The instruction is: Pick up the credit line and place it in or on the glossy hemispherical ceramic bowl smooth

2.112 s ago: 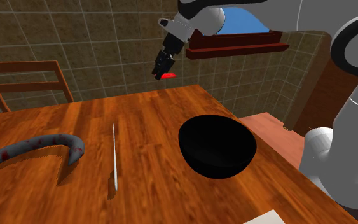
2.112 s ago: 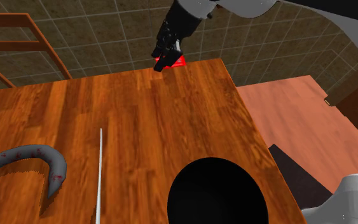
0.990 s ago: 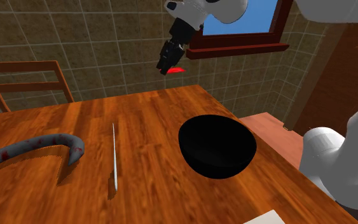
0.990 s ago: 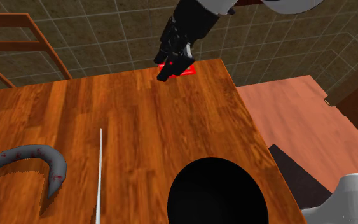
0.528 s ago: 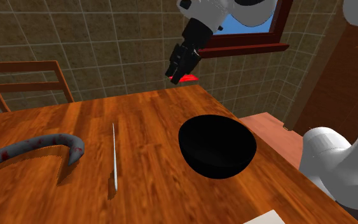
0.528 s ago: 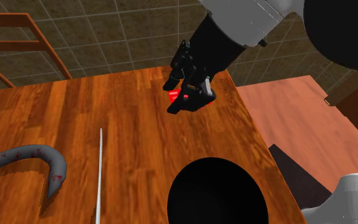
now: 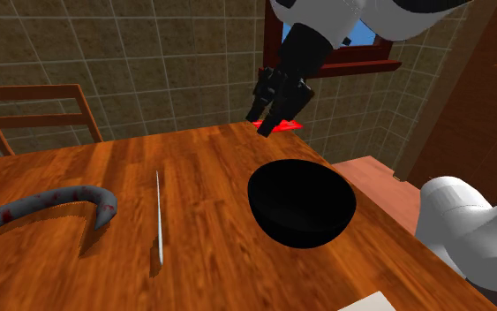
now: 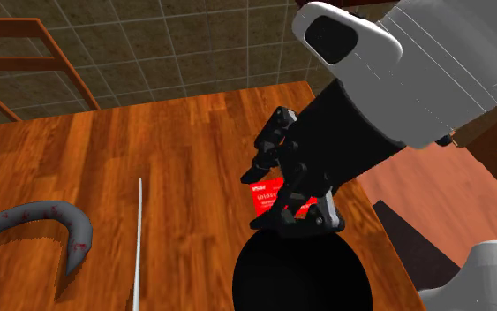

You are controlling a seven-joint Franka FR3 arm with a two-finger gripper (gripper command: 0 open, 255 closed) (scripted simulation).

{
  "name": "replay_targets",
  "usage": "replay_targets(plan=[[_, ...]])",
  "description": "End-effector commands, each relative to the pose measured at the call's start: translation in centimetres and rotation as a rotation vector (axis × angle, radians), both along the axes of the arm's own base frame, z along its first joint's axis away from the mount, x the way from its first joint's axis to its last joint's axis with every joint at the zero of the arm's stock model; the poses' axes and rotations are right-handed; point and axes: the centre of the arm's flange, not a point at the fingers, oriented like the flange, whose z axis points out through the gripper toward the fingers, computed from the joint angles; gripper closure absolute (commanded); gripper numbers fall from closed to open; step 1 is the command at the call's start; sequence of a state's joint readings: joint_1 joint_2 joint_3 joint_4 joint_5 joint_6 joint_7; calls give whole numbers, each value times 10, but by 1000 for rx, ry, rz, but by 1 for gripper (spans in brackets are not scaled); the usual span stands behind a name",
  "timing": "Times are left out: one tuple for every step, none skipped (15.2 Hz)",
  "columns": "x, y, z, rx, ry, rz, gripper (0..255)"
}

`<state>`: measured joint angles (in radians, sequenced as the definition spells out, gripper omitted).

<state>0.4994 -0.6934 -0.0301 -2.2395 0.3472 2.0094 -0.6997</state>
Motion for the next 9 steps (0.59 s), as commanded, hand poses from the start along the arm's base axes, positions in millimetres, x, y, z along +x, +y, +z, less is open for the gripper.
replay_targets(plan=[[-24,11,-2,0,1,-2,255],[-36,16,-2,0,1,-2,255],[-48,21,-2,0,1,-2,255],[-60,27,-1,0,1,-2,255],[-72,32,-1,0,1,-2,255],[-88,39,0,0,1,-2,255],[-88,39,-6,0,1,-2,255],[-88,39,-11,0,1,-2,255],[-88,39,-16,0,1,-2,255]])
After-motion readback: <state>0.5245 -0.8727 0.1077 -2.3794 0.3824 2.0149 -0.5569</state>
